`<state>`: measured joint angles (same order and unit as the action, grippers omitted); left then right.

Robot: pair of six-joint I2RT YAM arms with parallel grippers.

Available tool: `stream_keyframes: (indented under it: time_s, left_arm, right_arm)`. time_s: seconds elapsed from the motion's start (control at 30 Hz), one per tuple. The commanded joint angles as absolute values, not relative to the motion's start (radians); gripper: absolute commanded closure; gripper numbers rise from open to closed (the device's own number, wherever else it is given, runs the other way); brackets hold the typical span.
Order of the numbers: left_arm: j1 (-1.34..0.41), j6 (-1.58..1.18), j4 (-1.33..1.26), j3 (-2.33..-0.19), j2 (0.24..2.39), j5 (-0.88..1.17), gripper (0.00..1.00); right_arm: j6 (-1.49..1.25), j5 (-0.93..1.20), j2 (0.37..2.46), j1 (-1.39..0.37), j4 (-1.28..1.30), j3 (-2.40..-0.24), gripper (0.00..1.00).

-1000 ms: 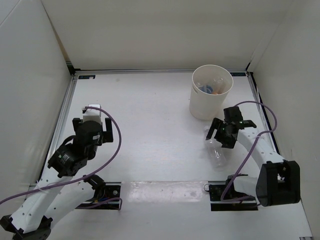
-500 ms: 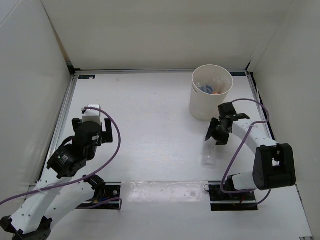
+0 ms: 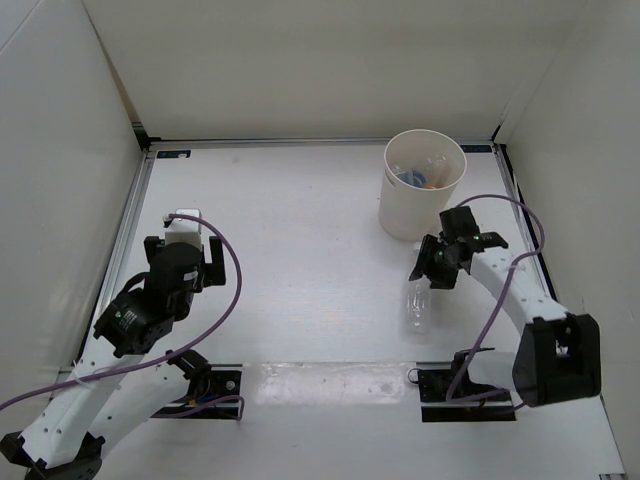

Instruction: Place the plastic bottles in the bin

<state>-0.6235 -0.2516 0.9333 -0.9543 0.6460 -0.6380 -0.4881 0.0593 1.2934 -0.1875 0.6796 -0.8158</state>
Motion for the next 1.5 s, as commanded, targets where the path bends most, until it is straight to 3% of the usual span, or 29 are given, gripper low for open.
stream_keyframes:
  time_s: [0.0, 0.2, 0.33, 0.5, 0.6, 0.67, 0.73, 0.77, 0.87, 0.9, 1.13, 1.37, 1.47]
  left_arm:
    - [-0.618, -0.248, 0.917, -0.95, 0.641, -0.634, 0.01]
    - [-0.62, -0.249, 0.919, -0.953, 0.64, -0.641, 0.01]
    - [-0.618, -0.255, 0.922, -0.954, 0.64, -0.646, 0.01]
    - [-0.617, -0.253, 0.916, -0.948, 0.617, -0.673, 0.01]
    - [-0.62, -0.255, 0.917, -0.948, 0.612, -0.677, 0.01]
    - [-0.618, -0.252, 0.91, -0.948, 0.607, -0.681, 0.01]
    - [-0.618, -0.252, 0.907, -0.945, 0.609, -0.681, 0.01]
    - [-0.618, -0.25, 0.91, -0.946, 0.609, -0.681, 0.01]
    - [-0.617, -0.252, 0.91, -0.946, 0.614, -0.68, 0.01]
    - [-0.617, -0.252, 0.908, -0.945, 0.615, -0.677, 0.01]
    - [-0.618, -0.247, 0.902, -0.945, 0.634, -0.664, 0.01]
    - [-0.618, -0.241, 0.897, -0.945, 0.637, -0.657, 0.01]
    - [-0.62, -0.239, 0.899, -0.942, 0.64, -0.653, 0.01]
  right_arm:
    - [-0.492, 0.08, 1.166, -0.241, 0.715, -0.818, 1.0]
    - [-0.518, 0.005, 0.927, -0.453, 0.718, -0.807, 1.0]
    - [-0.488, -0.163, 0.724, -0.592, 0.686, -0.819, 1.0]
    - [-0.399, -0.357, 0.673, -0.684, 0.696, -1.072, 1.0]
    - [-0.303, -0.503, 0.727, -0.664, 0.61, -1.19, 1.0]
    - [-0.259, -0.471, 0.806, -0.576, 0.542, -1.281, 1.0]
    - [-0.262, -0.384, 0.88, -0.401, 0.474, -1.369, 1.0]
    - [-0.273, -0.215, 0.932, -0.35, 0.46, -1.39, 1.0]
    - [-0.388, 0.046, 1.059, -0.063, 0.361, -1.44, 1.0]
    - [-0.438, 0.07, 1.083, -0.042, 0.291, -1.445, 1.0]
    - [-0.406, -0.024, 1.331, -0.103, 0.167, -1.592, 1.0]
    - [-0.439, -0.023, 1.431, -0.094, 0.126, -1.605, 0.98]
    - [-0.44, -0.028, 1.465, -0.1, 0.121, -1.608, 0.94]
